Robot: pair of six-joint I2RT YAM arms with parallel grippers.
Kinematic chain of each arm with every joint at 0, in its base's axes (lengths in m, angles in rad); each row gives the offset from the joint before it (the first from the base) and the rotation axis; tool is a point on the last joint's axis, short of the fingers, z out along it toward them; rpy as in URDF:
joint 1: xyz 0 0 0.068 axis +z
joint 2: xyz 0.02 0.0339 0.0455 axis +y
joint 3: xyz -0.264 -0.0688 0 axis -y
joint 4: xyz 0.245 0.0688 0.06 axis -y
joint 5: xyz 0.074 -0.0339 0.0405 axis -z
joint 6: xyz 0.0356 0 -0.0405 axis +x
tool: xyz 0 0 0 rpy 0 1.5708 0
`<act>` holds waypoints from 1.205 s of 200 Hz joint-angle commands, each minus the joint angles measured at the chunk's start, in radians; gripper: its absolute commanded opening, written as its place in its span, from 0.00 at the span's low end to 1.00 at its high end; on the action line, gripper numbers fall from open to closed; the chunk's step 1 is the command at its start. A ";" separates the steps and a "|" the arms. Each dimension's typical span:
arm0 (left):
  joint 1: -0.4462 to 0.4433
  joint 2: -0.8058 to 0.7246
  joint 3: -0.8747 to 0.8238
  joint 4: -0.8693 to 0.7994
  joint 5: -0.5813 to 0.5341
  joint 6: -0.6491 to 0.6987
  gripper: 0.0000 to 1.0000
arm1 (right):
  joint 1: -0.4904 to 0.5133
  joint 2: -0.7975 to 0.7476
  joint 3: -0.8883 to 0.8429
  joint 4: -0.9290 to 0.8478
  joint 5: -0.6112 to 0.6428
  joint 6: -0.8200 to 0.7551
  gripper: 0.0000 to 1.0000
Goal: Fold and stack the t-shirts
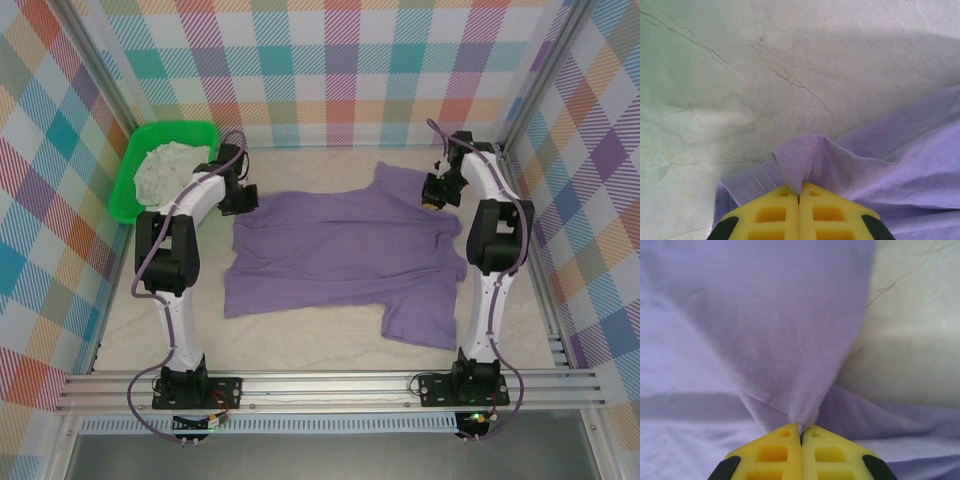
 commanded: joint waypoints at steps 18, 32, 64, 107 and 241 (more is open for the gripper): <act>-0.007 -0.072 -0.072 0.040 -0.035 -0.024 0.00 | 0.074 -0.163 -0.244 0.122 -0.030 0.064 0.00; -0.007 -0.084 -0.099 0.050 -0.040 -0.031 0.00 | 0.102 -0.189 -0.321 0.155 -0.026 0.086 0.00; -0.008 -0.124 -0.172 0.081 -0.061 -0.065 0.00 | 0.158 -0.239 -0.469 0.215 -0.015 0.132 0.03; -0.008 -0.179 -0.277 0.137 -0.081 -0.120 0.00 | 0.174 -0.337 -0.552 0.212 0.024 0.188 0.26; -0.014 -0.233 -0.317 0.165 -0.063 -0.126 0.00 | 0.009 -0.172 -0.159 0.043 0.196 0.197 0.47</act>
